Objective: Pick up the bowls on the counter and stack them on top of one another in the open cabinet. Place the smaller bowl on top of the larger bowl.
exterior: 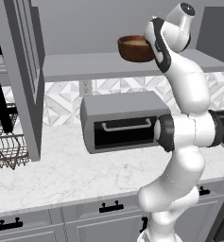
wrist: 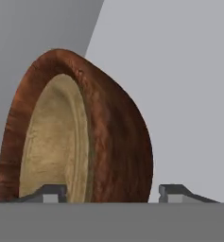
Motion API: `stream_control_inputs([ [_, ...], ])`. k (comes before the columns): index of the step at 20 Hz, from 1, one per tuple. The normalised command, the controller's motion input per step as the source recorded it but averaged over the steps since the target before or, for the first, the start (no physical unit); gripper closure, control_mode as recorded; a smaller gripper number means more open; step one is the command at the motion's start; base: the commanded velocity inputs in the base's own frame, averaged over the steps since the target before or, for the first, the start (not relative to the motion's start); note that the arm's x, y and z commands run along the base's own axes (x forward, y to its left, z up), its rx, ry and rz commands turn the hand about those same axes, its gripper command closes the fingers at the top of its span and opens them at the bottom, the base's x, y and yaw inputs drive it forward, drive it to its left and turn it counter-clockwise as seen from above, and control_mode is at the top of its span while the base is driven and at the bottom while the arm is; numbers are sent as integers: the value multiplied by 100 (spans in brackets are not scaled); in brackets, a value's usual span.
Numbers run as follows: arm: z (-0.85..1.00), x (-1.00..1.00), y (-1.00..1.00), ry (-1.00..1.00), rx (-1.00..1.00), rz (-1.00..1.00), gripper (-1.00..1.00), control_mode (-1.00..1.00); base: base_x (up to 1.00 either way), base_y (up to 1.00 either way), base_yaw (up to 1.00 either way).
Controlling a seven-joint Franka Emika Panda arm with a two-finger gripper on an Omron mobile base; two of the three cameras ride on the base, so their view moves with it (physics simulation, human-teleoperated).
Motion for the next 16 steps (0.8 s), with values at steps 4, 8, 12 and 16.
stream_control_inputs([
  [4, -1, -68, -1, -19, 0, 0, -100, -100, 0, 0, 0],
  [8, -60, -100, -28, -27, 0, 0, -100, -100, 0, 0, 0],
  [12, -100, -100, -51, -17, 1, 0, -100, -100, 0, 0, 0],
  [16, -100, -100, -55, -1, -7, 0, -100, -100, 0, 0, 0],
])
